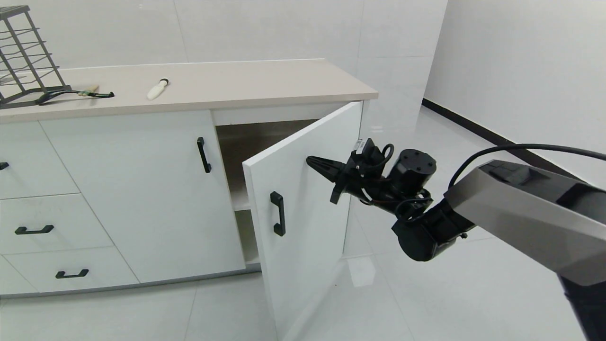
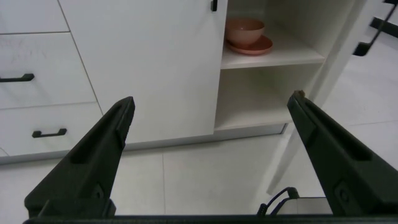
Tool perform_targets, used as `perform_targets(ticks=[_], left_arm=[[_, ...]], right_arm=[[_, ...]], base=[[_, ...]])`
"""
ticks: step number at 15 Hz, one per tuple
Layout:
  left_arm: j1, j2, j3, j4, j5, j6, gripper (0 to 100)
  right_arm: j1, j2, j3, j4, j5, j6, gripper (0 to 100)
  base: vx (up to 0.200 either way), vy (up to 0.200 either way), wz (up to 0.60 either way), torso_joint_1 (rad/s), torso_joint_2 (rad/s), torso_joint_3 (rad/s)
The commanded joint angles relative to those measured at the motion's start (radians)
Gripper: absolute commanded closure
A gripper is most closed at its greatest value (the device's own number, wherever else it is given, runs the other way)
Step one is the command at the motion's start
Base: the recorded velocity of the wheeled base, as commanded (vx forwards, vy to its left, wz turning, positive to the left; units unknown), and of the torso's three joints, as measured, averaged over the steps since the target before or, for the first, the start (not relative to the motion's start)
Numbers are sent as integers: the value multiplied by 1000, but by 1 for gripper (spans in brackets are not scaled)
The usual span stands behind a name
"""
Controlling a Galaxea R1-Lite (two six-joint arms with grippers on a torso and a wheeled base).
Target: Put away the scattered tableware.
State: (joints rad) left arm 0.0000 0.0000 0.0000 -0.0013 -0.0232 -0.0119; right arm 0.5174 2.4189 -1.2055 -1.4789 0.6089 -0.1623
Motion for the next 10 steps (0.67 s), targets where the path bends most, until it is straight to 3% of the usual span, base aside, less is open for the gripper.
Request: perform_targets(ticks=[1, 4, 10], left_arm=[[0, 0, 0, 0, 0, 0, 0], [0, 0, 0, 0, 0, 0, 0], [0, 0, 0, 0, 0, 0, 0]], right_arm=[[-16, 170, -204, 0, -21, 21, 100], [-30, 270, -381, -23, -26, 60, 100], [-70, 206, -270, -92, -23, 80, 100]], base=[[0, 0, 0, 0, 0, 0], [0, 0, 0, 0, 0, 0], [0, 0, 0, 0, 0, 0]])
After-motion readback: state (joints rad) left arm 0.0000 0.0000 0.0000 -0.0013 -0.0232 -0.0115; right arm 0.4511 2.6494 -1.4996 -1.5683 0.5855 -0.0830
